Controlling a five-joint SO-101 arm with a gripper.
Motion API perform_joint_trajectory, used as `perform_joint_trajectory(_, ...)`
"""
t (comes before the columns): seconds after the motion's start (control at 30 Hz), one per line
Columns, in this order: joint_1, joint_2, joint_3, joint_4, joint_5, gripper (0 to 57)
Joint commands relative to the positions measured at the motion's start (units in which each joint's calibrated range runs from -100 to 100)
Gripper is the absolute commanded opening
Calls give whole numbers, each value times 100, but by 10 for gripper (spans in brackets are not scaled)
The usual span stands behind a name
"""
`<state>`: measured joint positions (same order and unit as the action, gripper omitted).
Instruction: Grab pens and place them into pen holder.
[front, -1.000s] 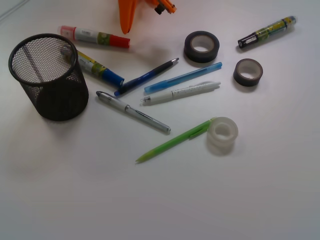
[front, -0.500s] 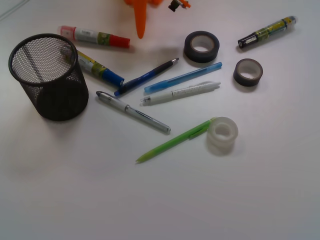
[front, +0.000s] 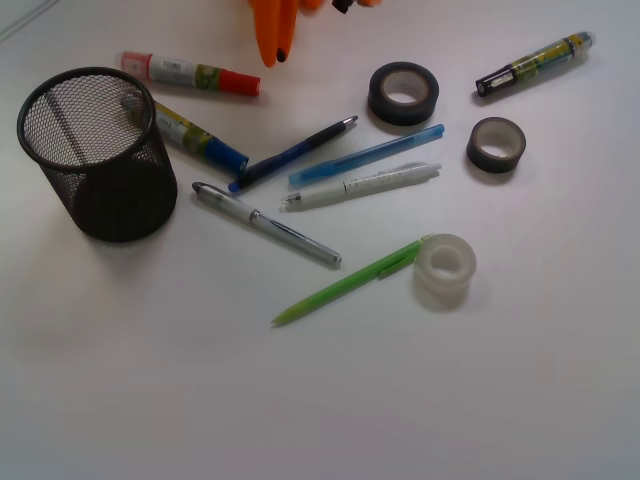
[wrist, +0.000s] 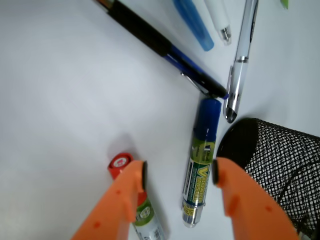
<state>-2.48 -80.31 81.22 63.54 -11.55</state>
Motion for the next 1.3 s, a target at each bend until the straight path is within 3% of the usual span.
perform_joint_trajectory(0.0,12,1678,-1229,-64,-83,208)
perform_joint_trajectory(0.57,-518,6956,-4254,-606,1299,216)
perform_joint_trajectory(1.27,-459,9064,-5604,59,1514,215)
